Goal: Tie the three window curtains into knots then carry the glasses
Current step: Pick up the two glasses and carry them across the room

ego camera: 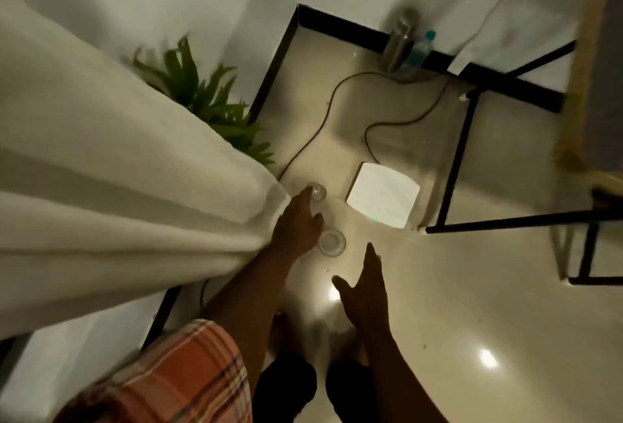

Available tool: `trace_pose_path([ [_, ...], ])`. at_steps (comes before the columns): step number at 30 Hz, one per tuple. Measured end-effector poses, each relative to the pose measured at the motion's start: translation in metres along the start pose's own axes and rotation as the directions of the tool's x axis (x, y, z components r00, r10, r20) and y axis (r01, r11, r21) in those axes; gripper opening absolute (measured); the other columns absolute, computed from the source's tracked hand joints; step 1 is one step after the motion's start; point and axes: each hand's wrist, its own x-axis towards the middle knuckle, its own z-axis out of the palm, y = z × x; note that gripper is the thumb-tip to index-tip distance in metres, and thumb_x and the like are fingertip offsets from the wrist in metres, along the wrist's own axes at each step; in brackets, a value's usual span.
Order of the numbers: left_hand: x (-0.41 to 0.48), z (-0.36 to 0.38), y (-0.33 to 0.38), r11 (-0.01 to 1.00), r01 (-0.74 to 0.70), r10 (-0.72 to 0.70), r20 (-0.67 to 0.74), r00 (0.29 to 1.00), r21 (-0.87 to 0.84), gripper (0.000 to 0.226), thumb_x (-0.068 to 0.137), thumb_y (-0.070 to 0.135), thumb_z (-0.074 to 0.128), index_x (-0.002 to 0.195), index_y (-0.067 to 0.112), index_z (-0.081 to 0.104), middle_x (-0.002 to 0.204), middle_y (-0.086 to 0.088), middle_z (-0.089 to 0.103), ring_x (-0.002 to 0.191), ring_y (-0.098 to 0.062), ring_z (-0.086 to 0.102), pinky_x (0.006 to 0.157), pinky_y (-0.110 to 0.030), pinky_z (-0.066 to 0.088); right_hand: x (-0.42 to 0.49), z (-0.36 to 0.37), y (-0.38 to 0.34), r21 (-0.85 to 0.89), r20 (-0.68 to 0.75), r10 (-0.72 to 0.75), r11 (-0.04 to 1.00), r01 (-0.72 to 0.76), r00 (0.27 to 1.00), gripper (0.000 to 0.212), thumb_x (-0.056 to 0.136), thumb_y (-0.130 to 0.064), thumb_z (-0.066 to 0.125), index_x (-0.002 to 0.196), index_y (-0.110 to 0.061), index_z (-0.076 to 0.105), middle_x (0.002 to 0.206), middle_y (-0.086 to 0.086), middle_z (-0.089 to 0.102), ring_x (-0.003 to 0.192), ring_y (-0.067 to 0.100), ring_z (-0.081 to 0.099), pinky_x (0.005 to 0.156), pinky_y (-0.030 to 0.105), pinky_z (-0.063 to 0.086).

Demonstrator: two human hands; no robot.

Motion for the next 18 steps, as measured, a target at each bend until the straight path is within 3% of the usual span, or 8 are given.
trace_pose_path([
  [6, 0.093, 0.066, -0.086, 0.994, -0.044, 0.04, 0.043, 0.998, 0.097, 0.062, 0.093, 0.02, 0.057, 0.147, 0.011, 0.028, 0.147, -0.011, 0.039, 0.133, -0.026, 0.04, 0.107, -0.034, 0.034, 0.089, 0.082, 0.062, 0.023, -0.067, 0.087, 0.996, -0.086, 0.994, 0.098, 0.085, -0.031, 0.071, 0.154, -0.022, 0.002, 0.162, -0.005, 0.005, 0.148, 0.011, 0.0, 0.106, 0.02, 0.014],
  [11, 0.143, 0.114, -0.127, 0.991, 0.013, -0.023, 0.075, 0.997, 0.132, 0.068, 0.092, 0.026, 0.059, 0.149, 0.013, 0.023, 0.148, -0.01, 0.037, 0.134, -0.028, 0.038, 0.106, -0.037, 0.035, 0.144, 0.118, 0.09, -0.006, -0.086, 0.097, 0.995, -0.098, 0.991, 0.104, 0.079, -0.03, 0.077, 0.154, -0.017, 0.006, 0.161, -0.002, 0.011, 0.149, 0.016, 0.004, 0.114, 0.033, 0.023],
  [14, 0.168, 0.143, -0.144, 0.997, 0.035, -0.039, 0.052, 0.998, 0.074, 0.079, 0.087, 0.026, 0.067, 0.15, 0.015, 0.021, 0.149, -0.009, 0.035, 0.134, -0.028, 0.038, 0.106, -0.037, 0.035, 0.169, 0.137, 0.106, -0.007, -0.115, 0.095, 0.995, -0.096, 0.989, 0.111, 0.073, -0.03, 0.082, 0.154, -0.014, 0.008, 0.161, 0.002, 0.013, 0.148, 0.019, 0.011, 0.115, 0.036, 0.026],
  [18, 0.198, 0.173, -0.16, 0.995, 0.105, -0.105, 0.014, 0.994, 0.002, 0.104, 0.079, 0.026, 0.076, 0.152, 0.018, 0.002, 0.155, -0.008, 0.024, 0.139, -0.028, 0.031, 0.109, -0.039, 0.035, 0.194, 0.165, 0.125, 0.061, -0.128, 0.092, 0.995, -0.085, 0.987, 0.118, 0.069, -0.028, 0.086, 0.154, -0.016, 0.005, 0.161, -0.001, 0.011, 0.146, 0.019, 0.017, 0.113, 0.036, 0.03],
])
